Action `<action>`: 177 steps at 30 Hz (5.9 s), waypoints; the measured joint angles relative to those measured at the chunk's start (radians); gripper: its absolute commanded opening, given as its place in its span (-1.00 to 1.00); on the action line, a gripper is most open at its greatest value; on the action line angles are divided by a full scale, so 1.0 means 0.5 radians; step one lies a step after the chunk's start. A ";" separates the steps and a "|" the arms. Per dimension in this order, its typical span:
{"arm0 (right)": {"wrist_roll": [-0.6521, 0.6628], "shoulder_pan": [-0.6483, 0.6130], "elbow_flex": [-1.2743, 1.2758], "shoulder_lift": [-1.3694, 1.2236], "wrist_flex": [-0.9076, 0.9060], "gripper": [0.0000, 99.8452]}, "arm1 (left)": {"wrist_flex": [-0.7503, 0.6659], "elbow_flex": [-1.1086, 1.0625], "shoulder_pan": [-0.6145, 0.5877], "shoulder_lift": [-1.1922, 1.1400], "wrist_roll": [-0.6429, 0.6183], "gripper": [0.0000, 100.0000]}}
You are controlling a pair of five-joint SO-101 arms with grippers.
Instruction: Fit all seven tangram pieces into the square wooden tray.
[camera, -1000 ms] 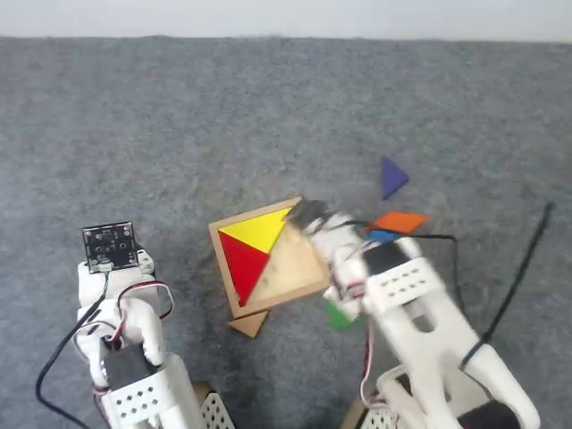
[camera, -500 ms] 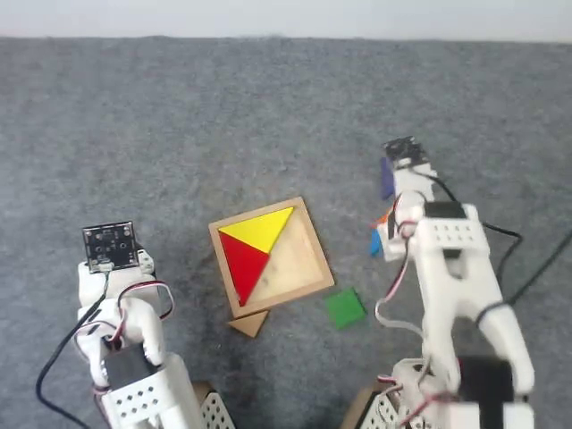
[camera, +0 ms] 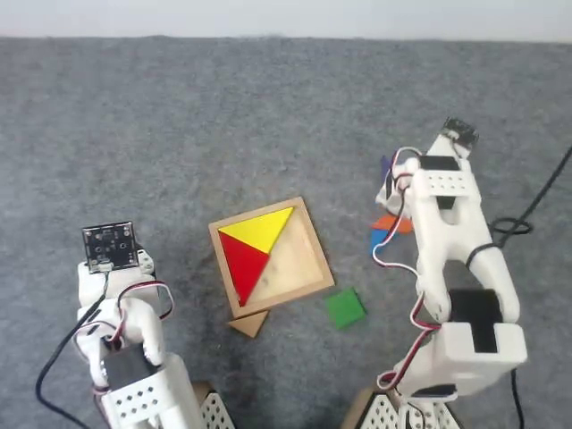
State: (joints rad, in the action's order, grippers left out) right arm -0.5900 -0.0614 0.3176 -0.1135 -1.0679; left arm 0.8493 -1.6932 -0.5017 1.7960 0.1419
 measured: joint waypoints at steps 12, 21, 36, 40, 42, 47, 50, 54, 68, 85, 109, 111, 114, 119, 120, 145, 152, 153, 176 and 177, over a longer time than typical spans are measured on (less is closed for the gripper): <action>-0.025 0.071 -0.169 -0.018 -0.012 -0.54 | 0.000 0.000 0.000 0.000 0.000 -0.97; 0.595 0.552 -0.138 -0.018 -0.169 -0.54 | 0.028 0.126 0.476 0.000 0.141 -0.97; 0.835 0.589 0.049 -0.018 -0.110 -0.81 | 0.037 0.825 1.295 -0.905 0.064 -0.96; 0.835 0.589 0.055 -0.018 -0.064 -0.81 | 0.362 1.108 1.402 -1.473 0.080 -0.77; 0.835 0.589 0.055 -0.018 -0.061 -0.81 | 0.580 1.181 1.421 -1.666 0.215 -0.73; 0.841 0.589 0.055 -0.018 -0.061 -0.81 | 0.921 1.145 1.427 -1.636 0.525 -0.67; 0.875 0.589 0.055 -0.018 -0.061 -0.81 | 0.942 1.077 1.430 -1.439 0.620 -0.59; 0.902 0.589 0.055 -0.018 -0.061 -0.81 | 0.942 1.000 1.430 -1.390 0.669 -0.58; 0.911 0.543 0.104 -0.018 -0.058 -0.81 | 0.344 0.994 1.148 -2.406 0.786 -0.61; 0.911 0.537 0.104 -0.018 -0.058 -0.81 | 0.166 1.132 0.881 -2.627 0.856 -0.62; 0.967 0.537 0.104 -0.018 -0.058 -0.81 | 1.049 1.148 1.295 -1.777 0.924 -0.62; 0.967 0.537 0.104 -0.018 -0.058 -0.81 | 1.059 1.074 1.384 -1.633 0.930 -0.62; 0.967 0.537 0.104 -0.018 -0.058 -0.81 | 0.994 1.007 1.439 -1.666 0.927 -0.62; 0.967 0.537 0.104 -0.018 -0.058 -0.81 | 0.795 0.927 1.590 -2.096 1.034 -0.65; 0.967 0.537 0.104 -0.018 -0.046 -0.81 | 0.767 0.927 1.636 -2.185 1.034 -0.65; 0.967 0.537 0.117 -0.018 -0.025 -0.81 | 0.555 1.169 1.749 -2.946 0.690 -0.72; 0.967 0.537 0.117 -0.018 -0.025 -0.81 | 0.559 1.172 1.814 -2.949 0.647 -0.92; 0.967 0.537 0.117 -0.018 -0.025 -0.81 | 0.559 1.172 1.817 -2.949 0.647 -0.93; 0.967 0.540 0.117 -0.018 -0.025 -0.81 | 1.019 1.513 1.811 -2.974 0.758 -0.94; 0.967 0.540 0.117 -0.018 -0.025 -0.81 | 1.019 1.513 1.811 -2.974 0.758 -0.94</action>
State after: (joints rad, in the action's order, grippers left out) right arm -0.1066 0.2087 0.3759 -0.1227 -1.0802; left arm 1.3587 -0.9367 0.4035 0.3092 0.5209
